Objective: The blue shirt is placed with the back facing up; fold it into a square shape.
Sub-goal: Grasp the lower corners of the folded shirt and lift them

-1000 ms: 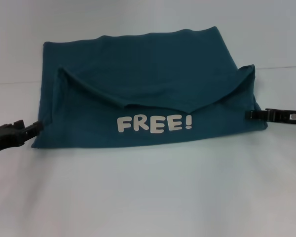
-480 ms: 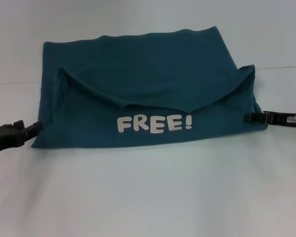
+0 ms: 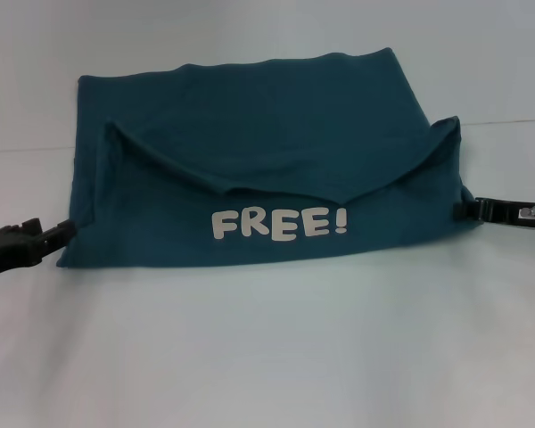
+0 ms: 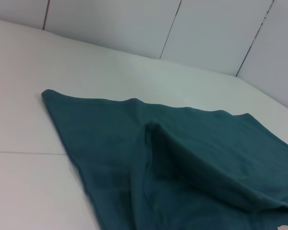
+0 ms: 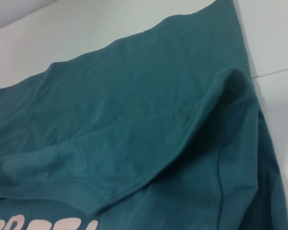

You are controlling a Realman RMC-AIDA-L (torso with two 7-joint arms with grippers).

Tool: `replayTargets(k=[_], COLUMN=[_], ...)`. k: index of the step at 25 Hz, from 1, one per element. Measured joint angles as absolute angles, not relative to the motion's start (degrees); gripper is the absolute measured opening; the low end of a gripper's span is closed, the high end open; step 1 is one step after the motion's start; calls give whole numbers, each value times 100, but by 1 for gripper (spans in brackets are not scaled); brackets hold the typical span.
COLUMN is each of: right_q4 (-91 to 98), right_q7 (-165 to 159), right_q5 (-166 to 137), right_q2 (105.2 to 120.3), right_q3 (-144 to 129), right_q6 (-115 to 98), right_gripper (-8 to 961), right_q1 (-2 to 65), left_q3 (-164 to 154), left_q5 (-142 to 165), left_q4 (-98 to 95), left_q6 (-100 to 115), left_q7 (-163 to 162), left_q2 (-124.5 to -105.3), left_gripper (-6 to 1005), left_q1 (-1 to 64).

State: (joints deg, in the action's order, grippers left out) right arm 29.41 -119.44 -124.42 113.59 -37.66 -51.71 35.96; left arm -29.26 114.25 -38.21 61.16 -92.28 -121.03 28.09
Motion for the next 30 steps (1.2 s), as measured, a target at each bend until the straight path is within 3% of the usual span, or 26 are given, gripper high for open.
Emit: replayTargets(k=[2, 7, 30], right_q4=[2940, 2950, 2960], right_q7=[-11944, -11903, -11510], right_q5=[-12443, -12441, -12136], right_q2=[11358, 11350, 11314], right_q3=[-3767, -3727, -3638], right_q6=[-5173, -5177, -5460], right_gripper=[212, 43, 42], right_q1=[3584, 3561, 3547], left_q3=[-2914, -2904, -3354], left_q5=[11425, 11425, 11861], left_q4=[-3822, -3823, -3739], left_q6=[6113, 6082, 5609], left_q7=[-9228, -9228, -9257], left_q2=[-12103, -12103, -12189], left_gripper=[630, 630, 625], left_q1=[2808, 2802, 2925])
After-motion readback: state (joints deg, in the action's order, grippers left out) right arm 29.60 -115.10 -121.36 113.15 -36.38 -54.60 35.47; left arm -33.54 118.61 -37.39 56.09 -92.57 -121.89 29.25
